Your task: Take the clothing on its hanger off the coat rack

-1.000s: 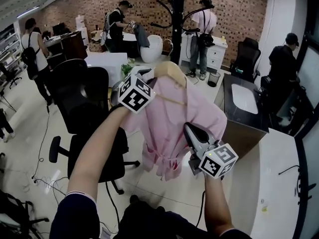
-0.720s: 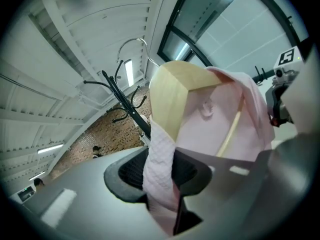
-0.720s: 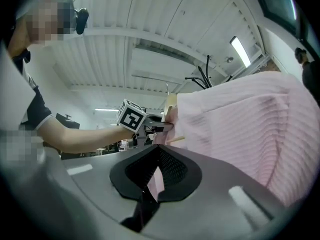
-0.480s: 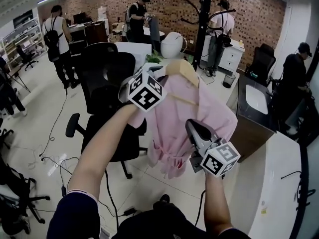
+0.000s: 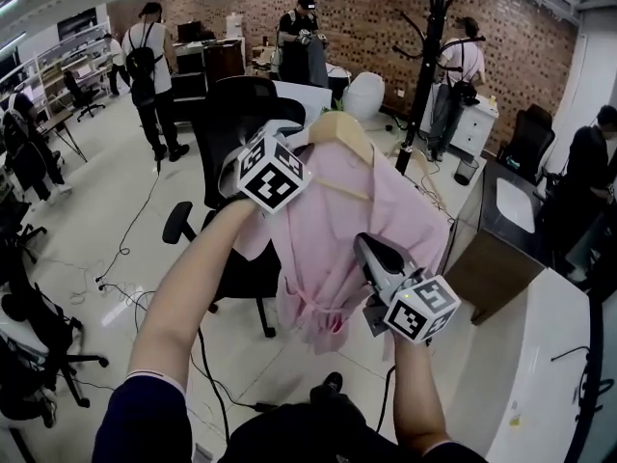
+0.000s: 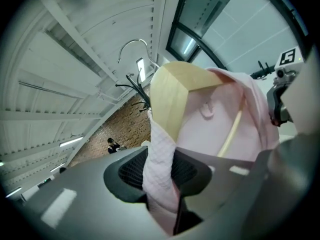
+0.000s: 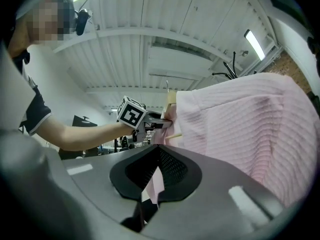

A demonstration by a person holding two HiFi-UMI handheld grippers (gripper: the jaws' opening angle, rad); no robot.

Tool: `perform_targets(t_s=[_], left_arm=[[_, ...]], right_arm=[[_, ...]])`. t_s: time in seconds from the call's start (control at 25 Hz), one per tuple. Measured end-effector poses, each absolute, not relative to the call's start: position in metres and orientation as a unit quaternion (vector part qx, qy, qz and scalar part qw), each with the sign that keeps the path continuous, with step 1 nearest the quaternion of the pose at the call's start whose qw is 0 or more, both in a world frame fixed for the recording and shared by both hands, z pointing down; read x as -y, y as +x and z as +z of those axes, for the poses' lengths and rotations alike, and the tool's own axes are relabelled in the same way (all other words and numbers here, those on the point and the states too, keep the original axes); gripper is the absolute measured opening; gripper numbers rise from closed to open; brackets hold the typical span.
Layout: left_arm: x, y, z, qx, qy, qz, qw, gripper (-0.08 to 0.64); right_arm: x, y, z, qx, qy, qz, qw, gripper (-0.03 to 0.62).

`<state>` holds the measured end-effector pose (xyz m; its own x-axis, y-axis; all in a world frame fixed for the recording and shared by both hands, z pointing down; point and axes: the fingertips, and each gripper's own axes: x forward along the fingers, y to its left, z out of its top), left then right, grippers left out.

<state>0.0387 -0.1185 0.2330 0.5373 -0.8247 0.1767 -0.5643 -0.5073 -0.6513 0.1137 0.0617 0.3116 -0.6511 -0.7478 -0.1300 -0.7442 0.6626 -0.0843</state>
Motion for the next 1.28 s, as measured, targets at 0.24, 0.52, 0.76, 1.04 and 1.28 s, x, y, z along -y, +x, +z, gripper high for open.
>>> perform_targets(t_s=[0.24,0.52,0.76,1.04,1.28], left_arm=[[0.124,-0.026,0.232,-0.452,-0.815,-0.259,0.254,0.123],[0.151,-0.089,0.216,-0.494,-0.787,-0.273,0.248,0.123],[0.178,-0.154,0.189,-0.532,-0.763,-0.268,0.251,0.124],[0.249,-0.193,0.147,-0.57,-0.736,-0.268,0.249,0.123],[0.336,-0.203,0.13,-0.587,-0.722,-0.278,0.238,0.123]], right_arm=[[-0.061,0.068,0.314,-0.924,-0.373,-0.019,0.076,0.002],[-0.031,0.019,0.306,-0.944,-0.321,-0.02,0.072,0.002],[0.001,-0.036,0.288,-0.96,-0.27,0.008,0.079,0.002],[0.076,-0.061,0.266,-0.971,-0.221,0.026,0.085,0.002],[0.163,-0.058,0.253,-0.975,-0.203,0.025,0.084,0.002]])
